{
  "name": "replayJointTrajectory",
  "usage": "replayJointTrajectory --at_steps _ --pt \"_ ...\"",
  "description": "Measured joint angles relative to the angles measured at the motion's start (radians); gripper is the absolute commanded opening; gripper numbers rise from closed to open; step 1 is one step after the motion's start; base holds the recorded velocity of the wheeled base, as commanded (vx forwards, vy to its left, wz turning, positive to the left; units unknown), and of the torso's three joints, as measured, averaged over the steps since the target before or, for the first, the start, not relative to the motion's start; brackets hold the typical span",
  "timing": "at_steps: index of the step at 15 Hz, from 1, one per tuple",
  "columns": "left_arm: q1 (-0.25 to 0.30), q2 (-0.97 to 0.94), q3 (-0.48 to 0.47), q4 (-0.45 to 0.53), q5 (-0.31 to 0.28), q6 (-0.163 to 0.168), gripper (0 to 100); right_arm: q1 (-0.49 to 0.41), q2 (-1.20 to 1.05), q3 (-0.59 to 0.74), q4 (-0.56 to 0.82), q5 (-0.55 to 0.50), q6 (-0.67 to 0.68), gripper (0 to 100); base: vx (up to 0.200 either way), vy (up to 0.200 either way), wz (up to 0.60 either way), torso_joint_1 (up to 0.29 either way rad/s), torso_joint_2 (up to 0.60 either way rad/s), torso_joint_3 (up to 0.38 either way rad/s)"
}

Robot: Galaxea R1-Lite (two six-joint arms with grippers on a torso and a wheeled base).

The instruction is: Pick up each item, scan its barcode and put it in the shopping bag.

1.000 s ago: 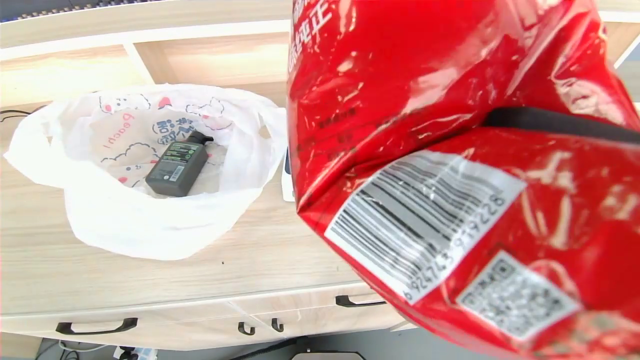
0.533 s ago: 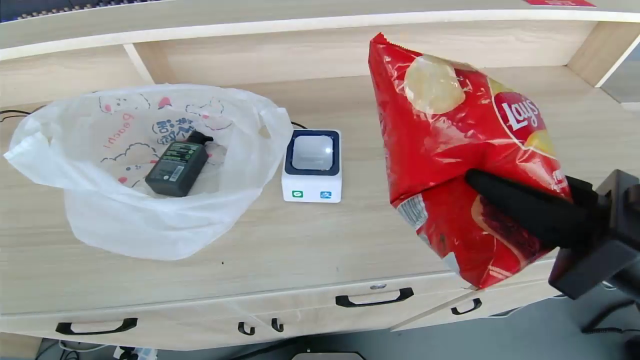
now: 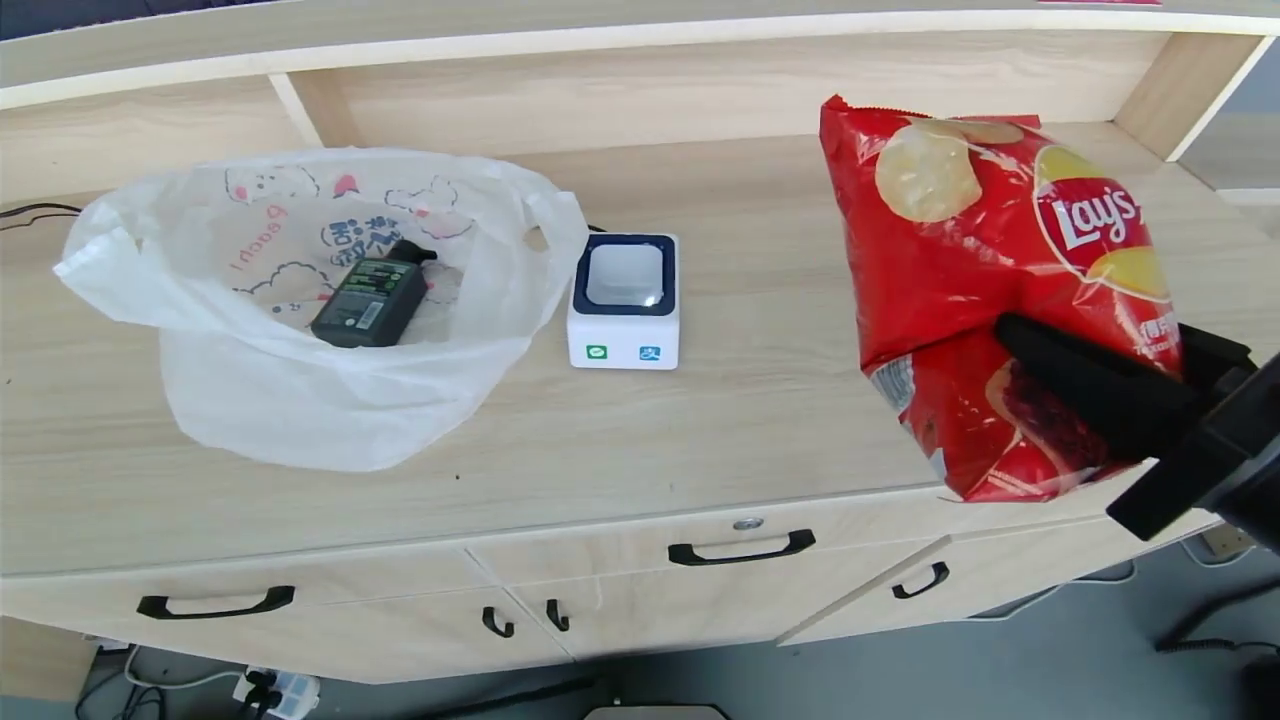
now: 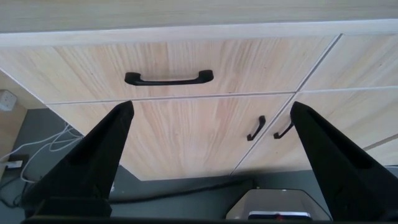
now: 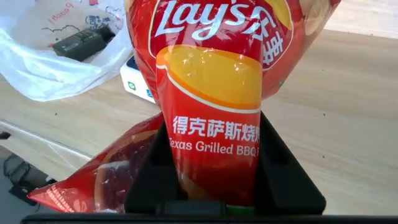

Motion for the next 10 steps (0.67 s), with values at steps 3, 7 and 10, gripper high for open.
replayJointTrajectory --at_steps 3,7,10 --pt "-0.001 0.0 0.0 0.001 0.0 -0.003 100 -0.019 -0.006 0.0 0.0 0.0 0.023 0 0.0 0.133 0.0 0.016 0.01 0.0" --pt "-0.001 0.0 0.0 -0.001 0.0 -0.011 100 -0.051 -0.011 0.011 0.0 0.003 0.067 0 0.0 0.2 0.0 0.004 0.01 0.004" --pt "0.0 0.0 0.0 -0.001 0.0 -0.016 100 -0.061 -0.014 0.024 0.0 0.012 0.078 0 0.0 0.2 0.0 -0.001 0.0 0.002"
